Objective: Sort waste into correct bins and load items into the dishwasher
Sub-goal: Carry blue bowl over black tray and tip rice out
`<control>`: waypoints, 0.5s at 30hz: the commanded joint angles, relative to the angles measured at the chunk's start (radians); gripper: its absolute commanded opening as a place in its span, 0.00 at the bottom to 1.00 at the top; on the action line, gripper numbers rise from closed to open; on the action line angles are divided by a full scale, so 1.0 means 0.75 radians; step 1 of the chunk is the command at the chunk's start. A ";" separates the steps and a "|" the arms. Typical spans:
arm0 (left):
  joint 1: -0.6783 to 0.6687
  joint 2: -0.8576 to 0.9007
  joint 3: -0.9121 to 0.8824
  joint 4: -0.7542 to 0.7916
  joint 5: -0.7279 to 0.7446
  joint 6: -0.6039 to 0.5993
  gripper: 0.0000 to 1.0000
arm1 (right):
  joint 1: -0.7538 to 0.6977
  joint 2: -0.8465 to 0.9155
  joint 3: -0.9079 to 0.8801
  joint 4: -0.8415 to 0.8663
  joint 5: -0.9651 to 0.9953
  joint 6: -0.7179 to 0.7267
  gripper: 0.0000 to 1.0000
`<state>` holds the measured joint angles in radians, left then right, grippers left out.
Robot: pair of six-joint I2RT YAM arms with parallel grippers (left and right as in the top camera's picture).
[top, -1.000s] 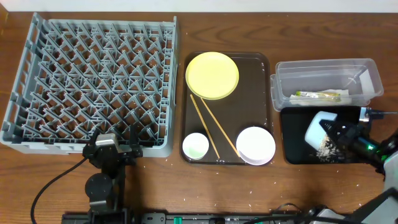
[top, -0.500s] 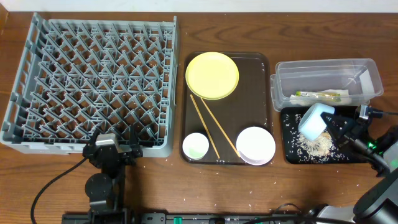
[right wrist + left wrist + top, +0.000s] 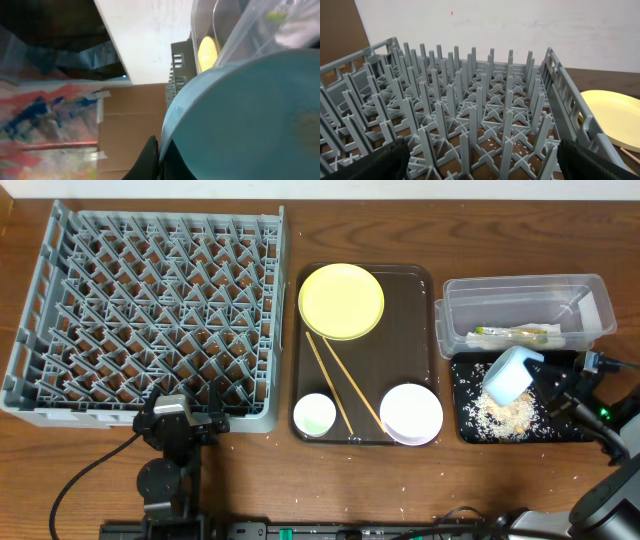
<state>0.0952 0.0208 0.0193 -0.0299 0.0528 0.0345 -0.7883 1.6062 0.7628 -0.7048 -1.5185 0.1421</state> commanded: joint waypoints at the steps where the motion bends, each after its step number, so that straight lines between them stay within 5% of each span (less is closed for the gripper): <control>1: -0.007 -0.004 -0.020 -0.049 -0.002 0.018 0.94 | -0.021 0.003 0.000 -0.039 -0.055 0.010 0.01; 15: -0.007 -0.004 -0.020 -0.049 -0.002 0.018 0.94 | -0.025 0.003 0.001 0.033 -0.025 -0.063 0.01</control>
<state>0.0952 0.0208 0.0193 -0.0299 0.0528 0.0345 -0.7883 1.6062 0.7624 -0.7132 -1.5150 0.1188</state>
